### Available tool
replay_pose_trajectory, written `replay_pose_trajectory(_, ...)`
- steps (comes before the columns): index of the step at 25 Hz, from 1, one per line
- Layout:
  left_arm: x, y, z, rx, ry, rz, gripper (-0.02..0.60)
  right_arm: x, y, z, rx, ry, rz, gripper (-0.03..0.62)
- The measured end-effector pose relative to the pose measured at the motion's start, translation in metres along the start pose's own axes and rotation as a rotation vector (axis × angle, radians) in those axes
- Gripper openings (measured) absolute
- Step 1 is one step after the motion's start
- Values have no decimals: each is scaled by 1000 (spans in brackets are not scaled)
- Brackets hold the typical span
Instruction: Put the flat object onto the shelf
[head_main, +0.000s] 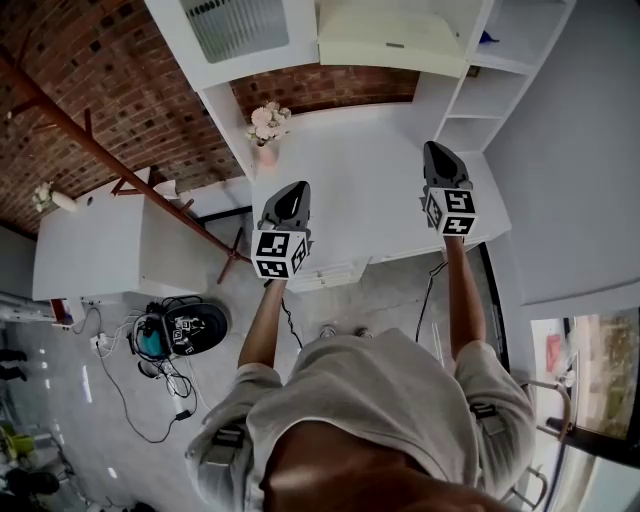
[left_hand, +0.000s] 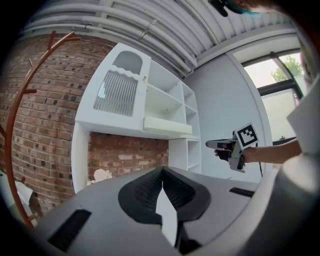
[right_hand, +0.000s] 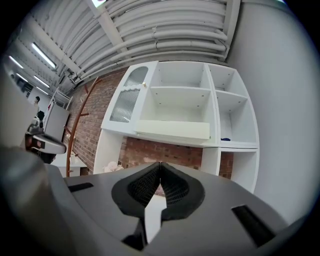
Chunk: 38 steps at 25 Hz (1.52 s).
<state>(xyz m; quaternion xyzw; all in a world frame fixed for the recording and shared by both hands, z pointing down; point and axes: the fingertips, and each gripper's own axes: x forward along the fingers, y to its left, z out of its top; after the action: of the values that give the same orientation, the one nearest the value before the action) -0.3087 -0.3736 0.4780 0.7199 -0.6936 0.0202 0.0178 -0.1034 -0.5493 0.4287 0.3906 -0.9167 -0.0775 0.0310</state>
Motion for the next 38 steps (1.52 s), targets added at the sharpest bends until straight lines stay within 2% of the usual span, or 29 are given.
replay_pose_trajectory(8,-13,-9,-42,-67,62,-2,17,43,-10,36,29,-56,3,30)
replay_pose_trajectory(9,-14,-10,-46,-75,69,-2,17,50,-13,44,40,-67,3,59)
replay_pose_trajectory(10,-15,-11,-49,-80,74,-3,17,58,-16,52,50,-77,5,140)
replay_pose_trajectory(12,-15,-11,-54,-83,82,-5,17,75,-20,66,72,-89,11,247)
replay_pose_trajectory(15,-14,-7,-54,-80,81,1,17,98,-22,80,92,-93,26,293)
replay_pose_trajectory(21,-17,5,-58,-66,97,28,17,139,-28,87,112,-64,-42,319)
replay_pose_trajectory(30,-24,22,-73,-84,124,66,17,173,-33,99,145,-86,-171,323)
replay_pose_trajectory(38,-32,39,-78,-82,142,107,17,215,-43,95,160,-50,-168,327)
